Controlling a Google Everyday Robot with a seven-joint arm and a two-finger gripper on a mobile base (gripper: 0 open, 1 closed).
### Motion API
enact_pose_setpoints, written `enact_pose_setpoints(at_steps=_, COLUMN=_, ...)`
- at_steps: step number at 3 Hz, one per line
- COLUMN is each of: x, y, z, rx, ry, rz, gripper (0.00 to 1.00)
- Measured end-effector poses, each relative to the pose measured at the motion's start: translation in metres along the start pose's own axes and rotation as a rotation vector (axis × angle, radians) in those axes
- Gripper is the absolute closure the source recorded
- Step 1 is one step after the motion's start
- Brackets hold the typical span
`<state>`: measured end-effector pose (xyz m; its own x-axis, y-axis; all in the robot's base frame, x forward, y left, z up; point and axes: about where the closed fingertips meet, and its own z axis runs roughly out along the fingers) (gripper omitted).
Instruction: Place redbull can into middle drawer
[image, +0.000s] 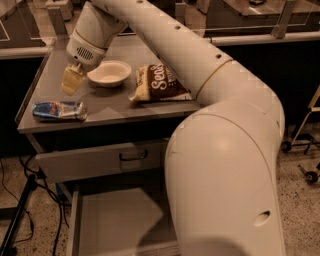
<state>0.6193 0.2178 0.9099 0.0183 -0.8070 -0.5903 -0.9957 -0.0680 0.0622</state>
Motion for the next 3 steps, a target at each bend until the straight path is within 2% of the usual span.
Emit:
enact_pose_setpoints(at_steps=2, x=0.0000, y=0.0000, z=0.0000, rx=0.000, ry=0.000, rz=0.000, gripper=0.11)
enact_pose_setpoints(at_steps=3, x=0.0000, y=0.0000, z=0.0001, rx=0.000, ry=0.000, rz=0.000, gripper=0.00)
